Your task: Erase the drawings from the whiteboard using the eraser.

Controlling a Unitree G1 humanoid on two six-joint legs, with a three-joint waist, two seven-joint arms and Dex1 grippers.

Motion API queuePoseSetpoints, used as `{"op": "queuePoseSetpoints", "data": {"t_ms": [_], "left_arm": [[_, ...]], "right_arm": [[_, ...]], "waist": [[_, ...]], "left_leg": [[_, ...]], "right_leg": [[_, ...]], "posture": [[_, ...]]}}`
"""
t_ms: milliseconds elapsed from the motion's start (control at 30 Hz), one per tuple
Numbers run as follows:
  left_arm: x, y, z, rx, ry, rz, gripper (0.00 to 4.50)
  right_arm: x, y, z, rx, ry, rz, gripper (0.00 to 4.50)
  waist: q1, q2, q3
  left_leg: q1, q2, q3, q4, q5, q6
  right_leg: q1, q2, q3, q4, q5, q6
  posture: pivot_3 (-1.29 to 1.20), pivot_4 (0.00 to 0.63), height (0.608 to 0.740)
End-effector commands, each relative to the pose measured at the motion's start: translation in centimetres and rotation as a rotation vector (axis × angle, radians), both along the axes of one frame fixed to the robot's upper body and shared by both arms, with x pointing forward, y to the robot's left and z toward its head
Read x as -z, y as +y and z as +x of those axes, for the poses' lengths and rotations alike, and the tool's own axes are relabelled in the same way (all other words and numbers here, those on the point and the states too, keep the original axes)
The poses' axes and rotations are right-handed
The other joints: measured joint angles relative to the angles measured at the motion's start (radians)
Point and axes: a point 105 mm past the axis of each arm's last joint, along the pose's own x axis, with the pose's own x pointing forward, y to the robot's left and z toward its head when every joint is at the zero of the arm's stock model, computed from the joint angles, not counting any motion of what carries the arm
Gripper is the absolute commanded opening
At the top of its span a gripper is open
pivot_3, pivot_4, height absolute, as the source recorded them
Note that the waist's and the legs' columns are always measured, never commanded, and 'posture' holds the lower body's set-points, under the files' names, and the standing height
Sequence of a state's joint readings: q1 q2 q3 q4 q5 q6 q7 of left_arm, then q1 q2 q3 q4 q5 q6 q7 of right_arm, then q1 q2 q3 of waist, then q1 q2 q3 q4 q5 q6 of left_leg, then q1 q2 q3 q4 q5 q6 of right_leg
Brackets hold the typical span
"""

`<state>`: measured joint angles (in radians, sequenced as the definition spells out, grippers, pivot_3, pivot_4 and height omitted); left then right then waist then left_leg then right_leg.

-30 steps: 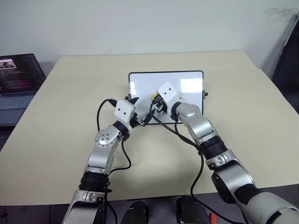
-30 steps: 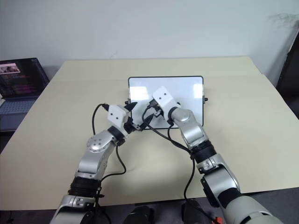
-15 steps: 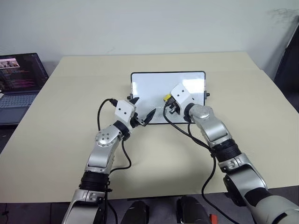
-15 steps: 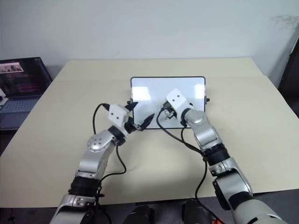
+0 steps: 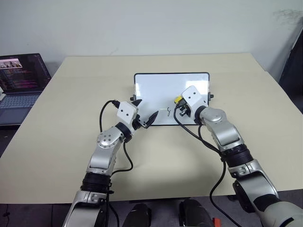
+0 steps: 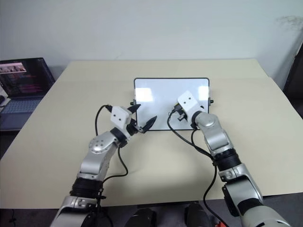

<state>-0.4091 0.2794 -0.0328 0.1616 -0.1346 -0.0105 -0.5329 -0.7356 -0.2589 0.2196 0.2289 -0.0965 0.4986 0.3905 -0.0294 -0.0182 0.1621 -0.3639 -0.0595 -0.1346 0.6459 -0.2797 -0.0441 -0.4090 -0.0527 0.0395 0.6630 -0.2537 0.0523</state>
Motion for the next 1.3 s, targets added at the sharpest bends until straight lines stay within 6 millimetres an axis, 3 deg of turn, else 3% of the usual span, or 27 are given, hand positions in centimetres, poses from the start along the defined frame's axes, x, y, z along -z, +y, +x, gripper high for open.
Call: {"op": "queuePoseSetpoints", "data": {"t_ms": [33, 167, 367, 633, 1000, 1300], "left_arm": [[-1.7, -0.3, 0.1, 0.008, -0.064, -0.011, 4.50], [-1.9, -0.2, 0.0, 0.014, -0.068, -0.010, 4.50], [-1.9, 0.1, -0.2, 0.012, -0.067, -0.007, 4.50], [-1.7, 0.0, -0.4, 0.017, -0.058, -0.008, 4.50], [-1.4, -0.4, -0.5, 0.042, -0.039, -0.006, 4.50], [0.7, -1.1, -1.9, 0.091, 0.074, -0.044, 4.50]], "right_arm": [[-0.4, -1.7, 0.4, 0.070, -0.009, 0.005, 1.33], [-1.8, -1.8, -0.2, 0.072, 0.017, 0.098, 1.33], [-3.1, -3.2, -2.8, 0.076, 0.122, 0.268, 1.33], [-0.3, -4.7, -5.8, 0.155, 0.281, 0.366, 1.33], [-0.3, -4.9, -5.5, 0.185, 0.271, 0.365, 1.33], [-0.8, -4.8, -4.8, 0.186, 0.252, 0.364, 1.33]], "waist": [[0.000, 0.000, 0.000], [0.000, 0.000, 0.000], [0.001, 0.000, 0.000], [-0.002, 0.000, 0.000], [-0.001, 0.000, 0.000], [-0.002, 0.000, 0.000]], "left_leg": [[0.000, 0.000, 0.000, 0.000, 0.000, 0.000], [0.000, 0.000, 0.000, 0.000, 0.000, 0.000], [-0.002, 0.001, 0.000, -0.001, 0.000, 0.000], [-0.002, 0.002, 0.000, -0.001, -0.001, 0.000], [-0.002, 0.001, 0.000, -0.001, 0.000, 0.000], [-0.002, 0.001, 0.000, -0.001, 0.000, 0.000]], "right_leg": [[0.000, 0.000, 0.000, 0.000, 0.000, 0.000], [0.000, 0.000, 0.000, 0.000, 0.000, 0.000], [-0.001, -0.001, 0.000, -0.002, 0.000, 0.000], [-0.001, -0.001, 0.001, -0.004, 0.000, 0.000], [-0.001, 0.000, 0.001, -0.003, 0.000, 0.000], [-0.001, -0.001, 0.001, -0.003, 0.000, 0.000]], "posture": [[0.00, 0.150, 0.740], [0.00, 0.150, 0.740], [0.00, 0.150, 0.740], [0.00, 0.150, 0.740], [0.00, 0.150, 0.740], [0.00, 0.150, 0.740]]}}
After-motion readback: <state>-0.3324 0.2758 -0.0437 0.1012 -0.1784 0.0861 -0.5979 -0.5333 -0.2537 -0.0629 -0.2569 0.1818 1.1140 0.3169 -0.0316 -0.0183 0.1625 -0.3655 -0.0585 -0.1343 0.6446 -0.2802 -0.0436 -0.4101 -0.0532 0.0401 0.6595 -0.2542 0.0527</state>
